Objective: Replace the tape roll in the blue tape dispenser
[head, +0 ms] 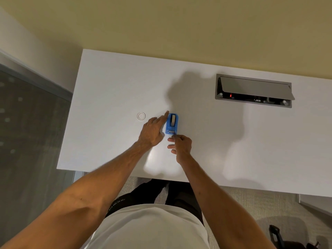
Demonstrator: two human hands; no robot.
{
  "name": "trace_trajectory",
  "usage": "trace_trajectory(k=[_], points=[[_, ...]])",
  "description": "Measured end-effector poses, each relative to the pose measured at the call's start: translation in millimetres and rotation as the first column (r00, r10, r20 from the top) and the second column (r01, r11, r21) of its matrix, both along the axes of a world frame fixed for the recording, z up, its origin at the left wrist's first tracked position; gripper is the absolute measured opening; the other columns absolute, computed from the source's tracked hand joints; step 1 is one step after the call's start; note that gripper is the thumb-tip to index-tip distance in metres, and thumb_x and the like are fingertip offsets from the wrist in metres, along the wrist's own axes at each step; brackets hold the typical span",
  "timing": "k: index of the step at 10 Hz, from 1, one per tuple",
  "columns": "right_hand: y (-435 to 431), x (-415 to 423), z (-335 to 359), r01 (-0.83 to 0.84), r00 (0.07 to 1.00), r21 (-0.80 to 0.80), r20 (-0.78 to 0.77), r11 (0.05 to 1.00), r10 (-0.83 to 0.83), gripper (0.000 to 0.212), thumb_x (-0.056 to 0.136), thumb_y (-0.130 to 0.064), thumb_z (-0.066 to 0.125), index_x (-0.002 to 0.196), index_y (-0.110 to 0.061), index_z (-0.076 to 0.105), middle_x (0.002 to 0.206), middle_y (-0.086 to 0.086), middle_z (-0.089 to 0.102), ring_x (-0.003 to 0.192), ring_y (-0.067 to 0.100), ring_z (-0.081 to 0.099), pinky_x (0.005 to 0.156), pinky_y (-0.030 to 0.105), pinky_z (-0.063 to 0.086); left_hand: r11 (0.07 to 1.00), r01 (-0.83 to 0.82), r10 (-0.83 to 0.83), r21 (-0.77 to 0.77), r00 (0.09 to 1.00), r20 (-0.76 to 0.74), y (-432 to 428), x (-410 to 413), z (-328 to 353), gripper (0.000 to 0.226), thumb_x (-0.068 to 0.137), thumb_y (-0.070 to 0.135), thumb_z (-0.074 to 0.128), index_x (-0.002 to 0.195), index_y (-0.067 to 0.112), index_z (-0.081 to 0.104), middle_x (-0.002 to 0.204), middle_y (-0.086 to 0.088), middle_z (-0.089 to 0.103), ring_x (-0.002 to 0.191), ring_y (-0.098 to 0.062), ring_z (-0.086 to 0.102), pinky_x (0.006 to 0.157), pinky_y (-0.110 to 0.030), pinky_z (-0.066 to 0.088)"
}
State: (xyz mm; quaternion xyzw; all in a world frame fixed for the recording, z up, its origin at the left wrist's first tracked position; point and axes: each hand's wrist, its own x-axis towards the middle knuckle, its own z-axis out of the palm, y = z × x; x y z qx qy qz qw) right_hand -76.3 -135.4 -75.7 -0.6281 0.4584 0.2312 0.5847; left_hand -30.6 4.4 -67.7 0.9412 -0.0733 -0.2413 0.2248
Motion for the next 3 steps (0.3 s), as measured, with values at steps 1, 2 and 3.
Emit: trace_trajectory(k=[1,2,3], points=[[-10.5,-0.3,12.9,-0.191,0.981,-0.178,0.002,0.965,0.195,0.022,0.107,-0.020,0.056,0.115,-0.009,0.073,0.106,0.007,0.083,0.084,0.032,0.082,0.088,0.047,0.068,0.997,0.029,-0.031,0.068,0.999,0.018,0.5,-8.1,6.0,0.082,0.102,0.007,0.049,0.174,0.022,0.014,0.177,-0.008,0.031,0.164,-0.035,0.031,0.133,-0.050,0.033],[-21.7,-3.0,18.9,-0.372,0.909,-0.470,-0.007,0.800,0.417,0.020,0.105,-0.020,0.057,0.117,-0.014,0.072,0.112,0.003,0.081,0.098,0.026,0.078,0.089,0.037,0.065,0.992,0.040,-0.046,0.122,0.997,0.054,-6.8,-16.9,9.9,0.077,0.106,0.018,0.047,0.174,0.021,0.012,0.181,-0.007,0.018,0.170,-0.031,0.017,0.137,-0.051,0.025],[-32.2,-4.8,30.7,-0.488,0.788,-0.646,-0.037,0.587,0.615,0.029,0.106,-0.015,0.053,0.133,-0.020,0.065,0.129,-0.001,0.072,0.117,0.021,0.070,0.097,0.034,0.057,0.989,0.032,-0.043,0.142,0.996,0.082,-13.9,-21.8,16.3,0.077,0.108,0.027,0.046,0.174,0.020,0.008,0.182,-0.007,0.011,0.171,-0.030,0.011,0.138,-0.052,0.021]])
